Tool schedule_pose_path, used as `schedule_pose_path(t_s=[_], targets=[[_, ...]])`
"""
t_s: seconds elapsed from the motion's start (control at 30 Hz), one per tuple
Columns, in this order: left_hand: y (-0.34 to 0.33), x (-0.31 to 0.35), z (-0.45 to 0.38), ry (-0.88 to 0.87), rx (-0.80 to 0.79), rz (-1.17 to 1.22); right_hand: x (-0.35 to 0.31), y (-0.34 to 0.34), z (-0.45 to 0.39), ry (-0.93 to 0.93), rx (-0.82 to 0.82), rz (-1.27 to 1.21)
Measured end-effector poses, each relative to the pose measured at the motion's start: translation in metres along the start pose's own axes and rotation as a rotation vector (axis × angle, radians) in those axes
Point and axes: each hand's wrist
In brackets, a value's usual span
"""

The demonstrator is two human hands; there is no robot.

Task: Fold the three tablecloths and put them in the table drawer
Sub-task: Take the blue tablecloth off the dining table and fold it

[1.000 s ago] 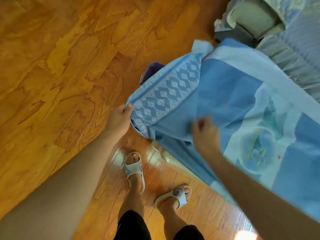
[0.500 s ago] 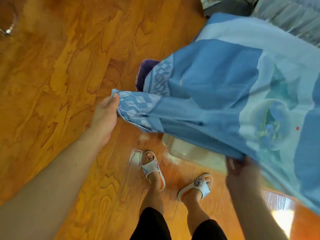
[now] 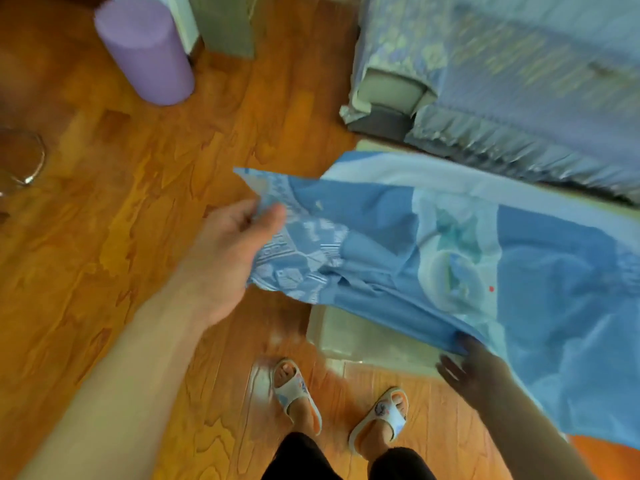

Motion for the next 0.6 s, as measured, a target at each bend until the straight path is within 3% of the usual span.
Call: schedule_pose_path(t_s=[0.1, 0.17, 0.23, 0.3, 0.37, 0.5, 0.6], targets=[[-0.032, 0.047, 0.000, 0.028, -0.305, -0.101, 0.003, 0.002, 0.009, 0.435, 0.383, 0.766], [-0.045, 0.065, -0.010, -0.047, -0.320, -0.375, 0.000, -0.003, 0.006, 0.714, 0.394, 1.160], [-0.048, 0.077, -0.026, -0.201, -0.208, -0.780, -0.008, 0.000, -0.001, 0.760, 0.293, 1.419], [-0.040, 0.089, -0.040, -0.330, -0.002, -1.171, -0.020, 0.015, -0.003, 0.821, 0.189, 1.412], [-0.020, 0.102, -0.053, -0.350, 0.180, -1.307, -0.035, 0.038, 0.001, 0.974, 0.125, 1.272], [0.025, 0.099, -0.070, -0.139, 0.455, -1.241, -0.062, 0.076, 0.012, 1.379, 0.063, 1.236], [0.031, 0.086, -0.075, -0.034, 0.522, -1.024, -0.067, 0.085, 0.016, 1.534, 0.135, 1.267]])
Point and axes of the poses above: each hand's wrist, its own z-axis away from the middle knuckle, its own y-axis out of the back of the hand, x = y × z, and after that the axes turned 11 degrees about -x, right-handed
